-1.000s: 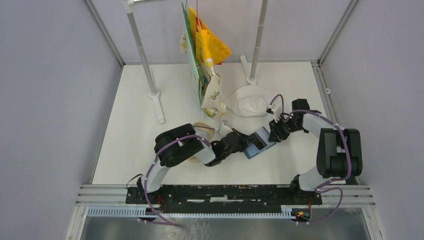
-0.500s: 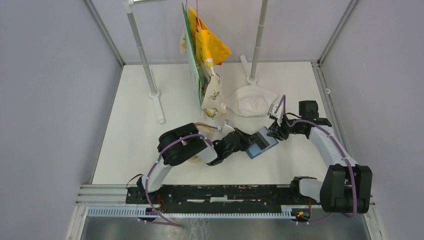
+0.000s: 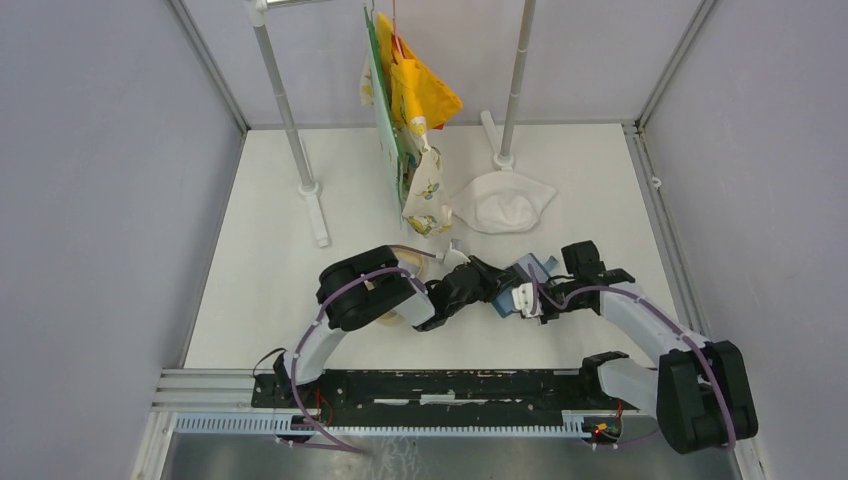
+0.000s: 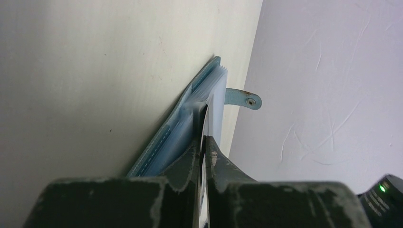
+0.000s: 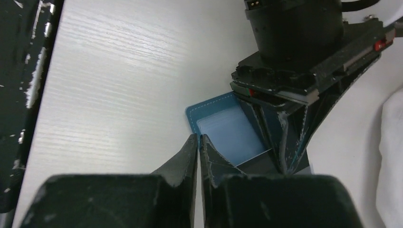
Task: Put the credit cards into the card holder
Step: Insert the credit card into the card holder.
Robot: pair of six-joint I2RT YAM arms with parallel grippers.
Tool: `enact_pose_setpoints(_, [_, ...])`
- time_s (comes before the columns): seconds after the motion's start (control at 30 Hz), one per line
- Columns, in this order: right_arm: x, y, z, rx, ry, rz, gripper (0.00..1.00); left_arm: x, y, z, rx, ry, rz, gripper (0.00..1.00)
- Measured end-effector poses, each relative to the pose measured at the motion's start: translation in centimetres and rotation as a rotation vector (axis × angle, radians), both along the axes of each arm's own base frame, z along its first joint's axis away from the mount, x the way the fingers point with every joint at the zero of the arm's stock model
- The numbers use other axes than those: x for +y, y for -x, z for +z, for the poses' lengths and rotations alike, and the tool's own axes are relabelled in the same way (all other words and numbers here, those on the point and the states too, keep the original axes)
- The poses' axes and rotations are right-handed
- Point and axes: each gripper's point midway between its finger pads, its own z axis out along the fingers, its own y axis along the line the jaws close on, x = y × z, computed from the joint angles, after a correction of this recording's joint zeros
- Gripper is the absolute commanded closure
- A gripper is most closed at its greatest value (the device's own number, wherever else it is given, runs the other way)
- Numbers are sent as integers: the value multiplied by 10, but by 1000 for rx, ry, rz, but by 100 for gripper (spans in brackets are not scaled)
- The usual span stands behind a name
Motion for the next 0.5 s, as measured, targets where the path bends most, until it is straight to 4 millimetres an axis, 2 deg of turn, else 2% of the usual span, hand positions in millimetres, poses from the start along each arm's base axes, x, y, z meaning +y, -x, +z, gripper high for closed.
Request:
enact_pose_setpoints(0.17, [7, -10, -12, -86, 60, -46, 95, -1, 0, 0, 1, 1, -3, 89])
enact_pose_setpoints(0.27, [5, -26, -15, -103, 93, -108, 95, -2, 0, -1, 1, 2, -4, 89])
enact_pose_setpoints(0.5, [4, -46, -16, -136, 132, -196, 94, -5, -1, 0, 0, 11, -14, 88])
